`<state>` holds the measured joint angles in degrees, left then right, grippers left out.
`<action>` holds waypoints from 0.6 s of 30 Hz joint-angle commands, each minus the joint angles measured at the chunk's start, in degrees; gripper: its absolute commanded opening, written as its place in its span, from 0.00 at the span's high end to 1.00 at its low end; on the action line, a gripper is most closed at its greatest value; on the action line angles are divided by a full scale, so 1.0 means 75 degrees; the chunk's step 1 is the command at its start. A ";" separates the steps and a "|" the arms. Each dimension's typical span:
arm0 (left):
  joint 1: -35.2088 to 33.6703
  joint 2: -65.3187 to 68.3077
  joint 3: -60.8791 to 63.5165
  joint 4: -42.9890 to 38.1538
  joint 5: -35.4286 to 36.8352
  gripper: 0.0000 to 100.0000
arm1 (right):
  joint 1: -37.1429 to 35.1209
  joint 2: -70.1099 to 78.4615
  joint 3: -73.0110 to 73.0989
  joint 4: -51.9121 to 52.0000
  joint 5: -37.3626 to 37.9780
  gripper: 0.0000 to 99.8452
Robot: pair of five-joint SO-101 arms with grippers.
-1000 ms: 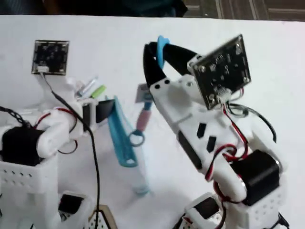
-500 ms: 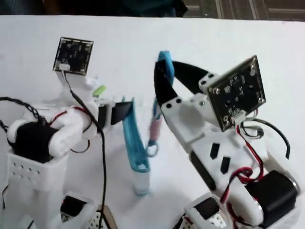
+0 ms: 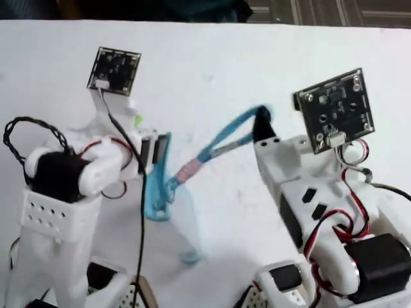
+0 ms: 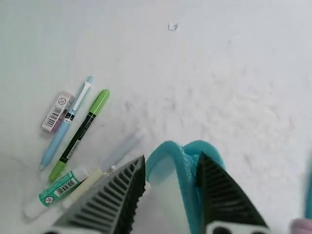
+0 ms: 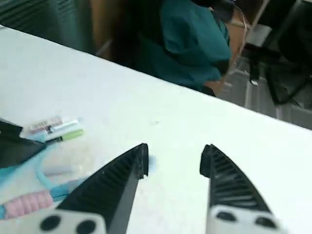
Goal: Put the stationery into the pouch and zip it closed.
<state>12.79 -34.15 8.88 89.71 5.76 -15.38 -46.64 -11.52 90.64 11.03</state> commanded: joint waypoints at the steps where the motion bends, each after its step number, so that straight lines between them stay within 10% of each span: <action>1: 0.0135 0.0381 0.0211 -0.0117 -0.0070 0.81 | 0.0346 -0.0041 -0.0047 0.0346 0.0856 0.81; 9: 0.0158 0.0381 0.0199 -0.0469 -0.0070 0.85 | 0.0064 0.0029 0.0047 0.1366 0.3177 0.81; 18: 0.0147 0.0381 0.0211 -0.0434 -0.0070 0.84 | -0.3663 -0.0955 0.2837 0.0897 0.1887 0.80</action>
<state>12.88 -33.80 8.97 86.20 5.76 -35.25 -51.21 5.10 99.78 31.69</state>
